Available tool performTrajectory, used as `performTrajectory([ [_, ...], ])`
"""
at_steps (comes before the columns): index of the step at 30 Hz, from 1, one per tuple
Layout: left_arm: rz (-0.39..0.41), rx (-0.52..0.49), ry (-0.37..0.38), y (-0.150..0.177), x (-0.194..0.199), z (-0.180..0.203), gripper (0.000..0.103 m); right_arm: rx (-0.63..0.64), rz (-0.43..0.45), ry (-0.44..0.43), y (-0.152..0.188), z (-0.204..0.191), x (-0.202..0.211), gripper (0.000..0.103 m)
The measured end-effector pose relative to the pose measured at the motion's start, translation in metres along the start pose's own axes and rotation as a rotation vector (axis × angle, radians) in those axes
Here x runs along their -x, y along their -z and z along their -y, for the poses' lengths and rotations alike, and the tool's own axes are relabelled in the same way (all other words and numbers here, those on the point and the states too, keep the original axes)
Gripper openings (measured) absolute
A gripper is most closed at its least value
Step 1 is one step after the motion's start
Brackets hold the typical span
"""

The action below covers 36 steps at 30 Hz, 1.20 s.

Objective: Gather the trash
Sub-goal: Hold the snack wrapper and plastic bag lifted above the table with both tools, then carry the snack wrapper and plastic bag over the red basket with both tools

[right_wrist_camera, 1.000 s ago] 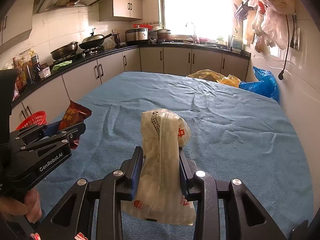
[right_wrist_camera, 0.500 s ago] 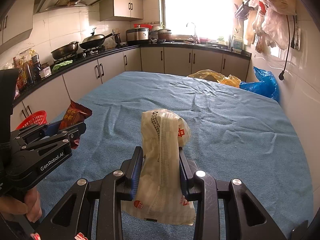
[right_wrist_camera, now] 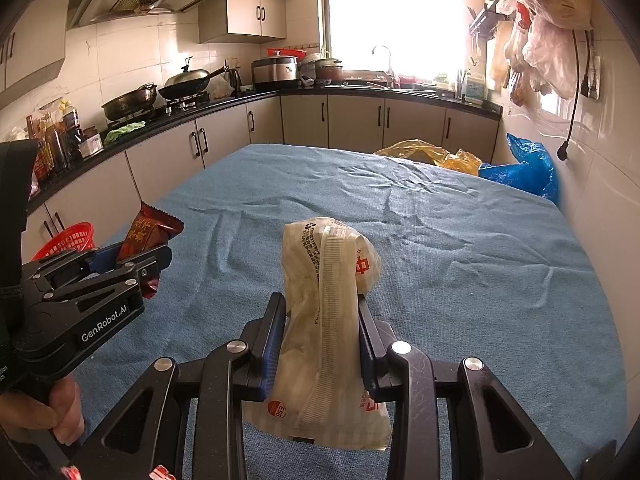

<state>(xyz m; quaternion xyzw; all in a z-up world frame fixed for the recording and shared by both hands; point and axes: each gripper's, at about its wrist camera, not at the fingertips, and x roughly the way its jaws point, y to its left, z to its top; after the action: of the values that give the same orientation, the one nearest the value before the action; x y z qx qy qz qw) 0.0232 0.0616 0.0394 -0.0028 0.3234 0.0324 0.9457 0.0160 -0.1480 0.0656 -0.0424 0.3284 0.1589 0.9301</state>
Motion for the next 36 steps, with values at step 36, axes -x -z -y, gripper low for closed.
performTrajectory([
  [36,0.026,0.085,0.035,-0.002,0.057,-0.051,0.031,-0.094,-0.042,-0.083,-0.016,-0.019,0.017,0.036],
])
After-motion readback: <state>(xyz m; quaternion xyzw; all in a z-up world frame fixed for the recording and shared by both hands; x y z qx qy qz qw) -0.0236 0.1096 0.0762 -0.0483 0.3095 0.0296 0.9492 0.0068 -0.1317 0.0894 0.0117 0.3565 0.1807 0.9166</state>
